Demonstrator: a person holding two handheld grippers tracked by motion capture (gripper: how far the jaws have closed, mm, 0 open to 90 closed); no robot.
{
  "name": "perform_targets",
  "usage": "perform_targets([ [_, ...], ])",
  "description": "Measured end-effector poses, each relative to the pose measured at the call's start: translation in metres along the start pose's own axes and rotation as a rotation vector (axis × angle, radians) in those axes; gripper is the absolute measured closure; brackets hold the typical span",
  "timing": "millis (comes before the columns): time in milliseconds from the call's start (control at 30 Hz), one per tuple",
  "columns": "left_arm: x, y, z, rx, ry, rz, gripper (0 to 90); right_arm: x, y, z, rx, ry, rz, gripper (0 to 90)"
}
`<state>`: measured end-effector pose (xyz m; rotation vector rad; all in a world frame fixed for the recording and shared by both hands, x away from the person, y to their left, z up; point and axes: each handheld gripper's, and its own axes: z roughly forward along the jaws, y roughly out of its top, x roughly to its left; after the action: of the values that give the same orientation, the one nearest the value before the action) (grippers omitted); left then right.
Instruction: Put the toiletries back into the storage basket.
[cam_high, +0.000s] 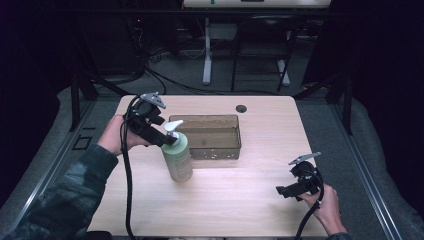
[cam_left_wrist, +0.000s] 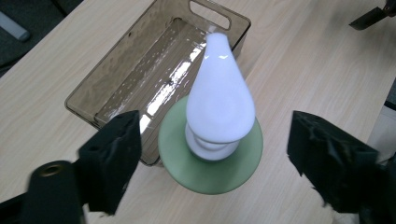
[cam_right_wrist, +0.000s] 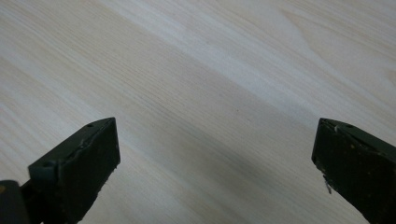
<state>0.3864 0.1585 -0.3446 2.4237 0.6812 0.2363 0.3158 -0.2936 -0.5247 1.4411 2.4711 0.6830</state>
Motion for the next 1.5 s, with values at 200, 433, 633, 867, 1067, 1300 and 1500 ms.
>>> perform_targets([
  [200,-0.001,0.009,0.014,0.044,-0.009,0.018,44.6,-0.003,0.001,-0.006,-0.027,-0.002,0.02,4.5],
  [433,-0.002,0.014,0.022,0.056,0.027,0.016,63.6,-0.004,-0.002,-0.004,-0.02,-0.018,0.008,11.1],
  [633,-0.004,0.013,0.022,0.047,0.041,0.005,63.9,-0.003,-0.003,-0.006,-0.027,-0.023,0.012,12.4],
  [867,-0.004,0.013,0.02,0.065,0.035,0.009,63.9,-0.003,-0.005,-0.009,-0.035,-0.028,0.016,12.7],
  [1067,-0.005,0.008,0.016,0.062,0.04,0.011,63.9,-0.003,-0.005,-0.011,-0.044,-0.027,0.018,11.5],
  [1300,-0.007,0.009,0.011,0.061,0.052,0.018,64.0,-0.004,-0.005,-0.012,-0.052,-0.038,0.016,11.0],
  [1500,-0.006,0.013,0.003,0.068,0.056,0.015,64.0,-0.002,-0.004,-0.012,-0.044,-0.042,0.006,10.2],
])
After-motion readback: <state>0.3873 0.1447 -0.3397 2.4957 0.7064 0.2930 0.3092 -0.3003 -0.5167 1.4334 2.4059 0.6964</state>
